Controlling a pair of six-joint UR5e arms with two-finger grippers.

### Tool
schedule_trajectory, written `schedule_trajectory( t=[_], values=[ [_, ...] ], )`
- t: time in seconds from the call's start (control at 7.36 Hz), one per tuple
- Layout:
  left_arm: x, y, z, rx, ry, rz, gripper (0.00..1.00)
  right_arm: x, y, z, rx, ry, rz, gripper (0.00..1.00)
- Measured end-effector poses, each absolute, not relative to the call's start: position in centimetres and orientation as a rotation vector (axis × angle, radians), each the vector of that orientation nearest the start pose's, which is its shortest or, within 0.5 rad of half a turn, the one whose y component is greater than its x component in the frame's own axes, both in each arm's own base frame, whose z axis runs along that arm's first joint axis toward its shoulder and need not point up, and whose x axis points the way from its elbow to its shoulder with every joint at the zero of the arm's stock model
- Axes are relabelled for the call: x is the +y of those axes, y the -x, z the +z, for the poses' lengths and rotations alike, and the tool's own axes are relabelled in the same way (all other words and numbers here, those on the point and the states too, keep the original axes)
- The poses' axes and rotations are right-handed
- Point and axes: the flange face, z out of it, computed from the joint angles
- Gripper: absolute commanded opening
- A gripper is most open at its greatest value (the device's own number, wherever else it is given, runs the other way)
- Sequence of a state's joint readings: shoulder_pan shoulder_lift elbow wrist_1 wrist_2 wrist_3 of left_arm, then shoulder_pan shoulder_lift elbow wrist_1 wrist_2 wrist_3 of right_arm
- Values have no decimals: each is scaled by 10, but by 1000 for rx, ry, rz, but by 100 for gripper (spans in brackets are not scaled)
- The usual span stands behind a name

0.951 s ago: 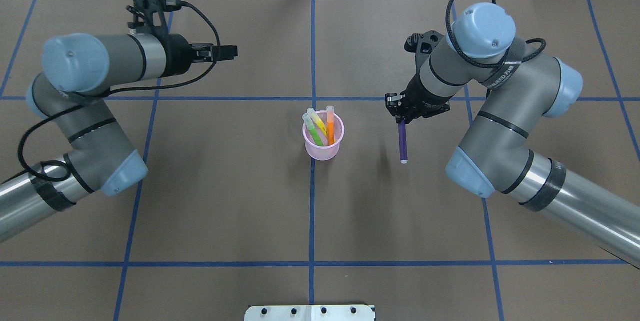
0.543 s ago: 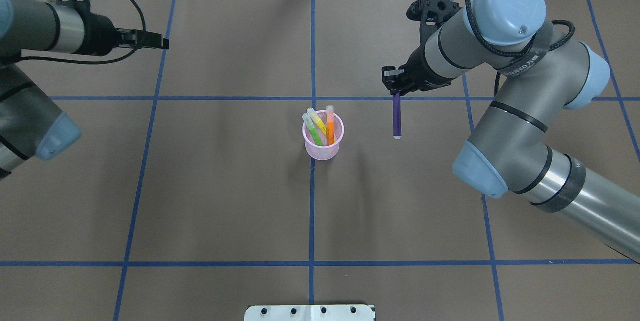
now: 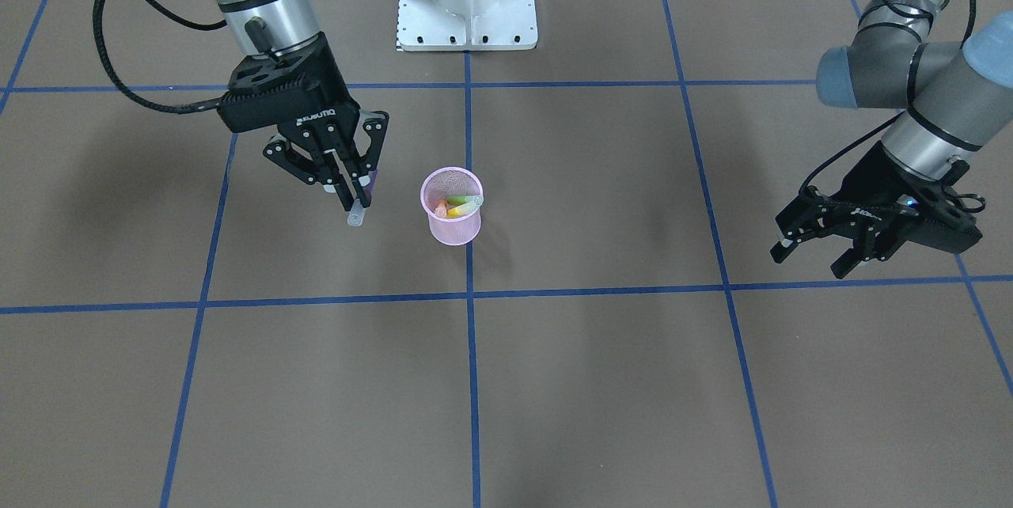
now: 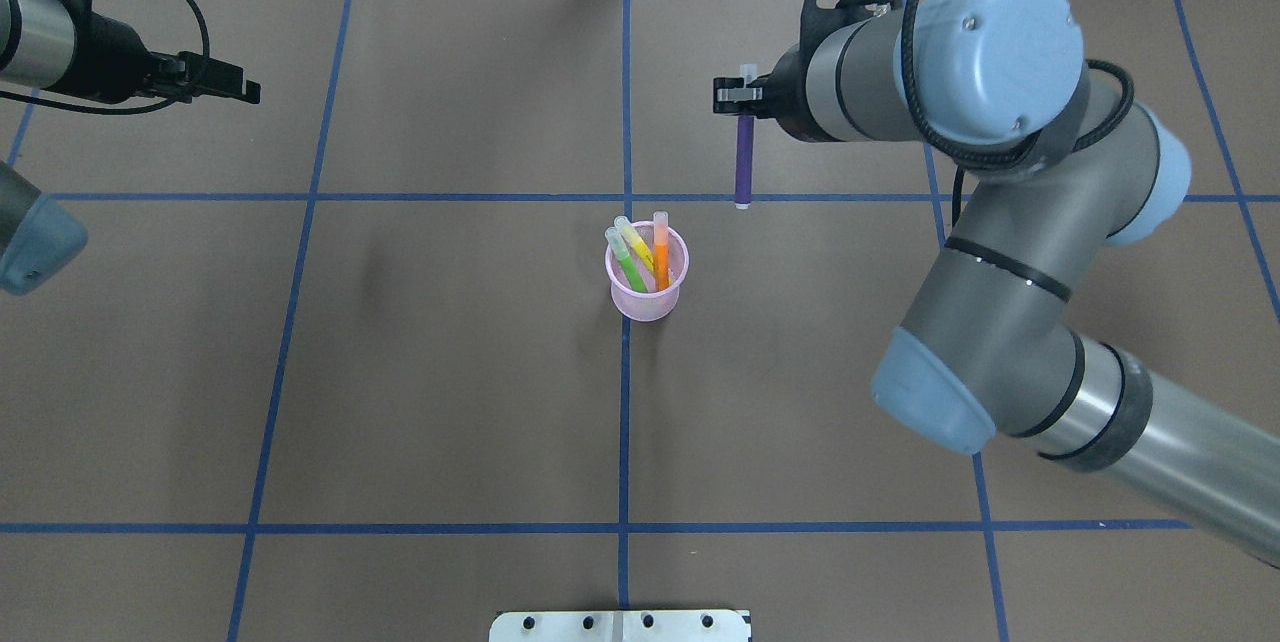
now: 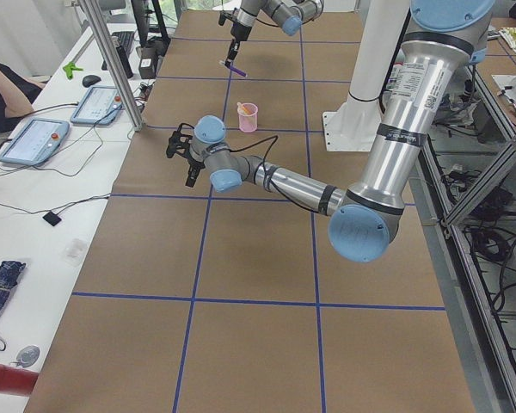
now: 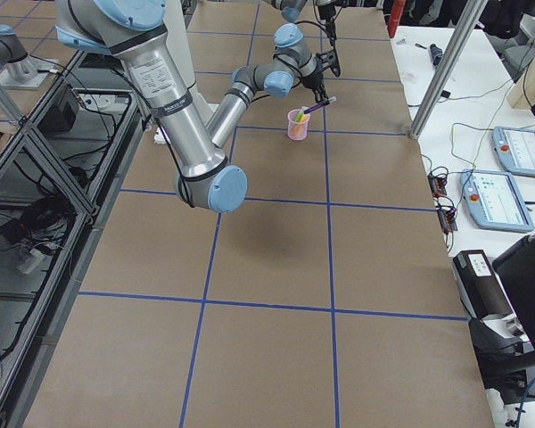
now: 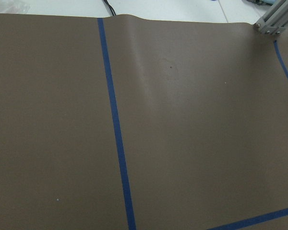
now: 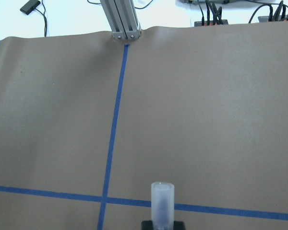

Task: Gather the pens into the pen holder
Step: 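Swing the purple marker over the pink cup and lower it in with the right gripper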

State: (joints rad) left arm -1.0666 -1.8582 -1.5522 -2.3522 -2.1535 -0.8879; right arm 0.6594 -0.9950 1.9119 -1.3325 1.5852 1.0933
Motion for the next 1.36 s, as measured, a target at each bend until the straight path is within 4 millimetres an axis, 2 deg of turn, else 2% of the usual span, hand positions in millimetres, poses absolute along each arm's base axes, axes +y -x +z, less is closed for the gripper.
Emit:
schedule_trajectory(
  t=[0.41,0.95,1.36],
  values=[
    [-581,-229,428,1045,-429,-41,98,-432,439,147,-988,-773,167,0],
    [-581,-229,442,1030,-411,-50,98,-427,492,166,-999,-862,170,0],
    [-583,-230,447,1023,-404,-55,98,-409,517,176,-983,-871,128,0]
  ],
)
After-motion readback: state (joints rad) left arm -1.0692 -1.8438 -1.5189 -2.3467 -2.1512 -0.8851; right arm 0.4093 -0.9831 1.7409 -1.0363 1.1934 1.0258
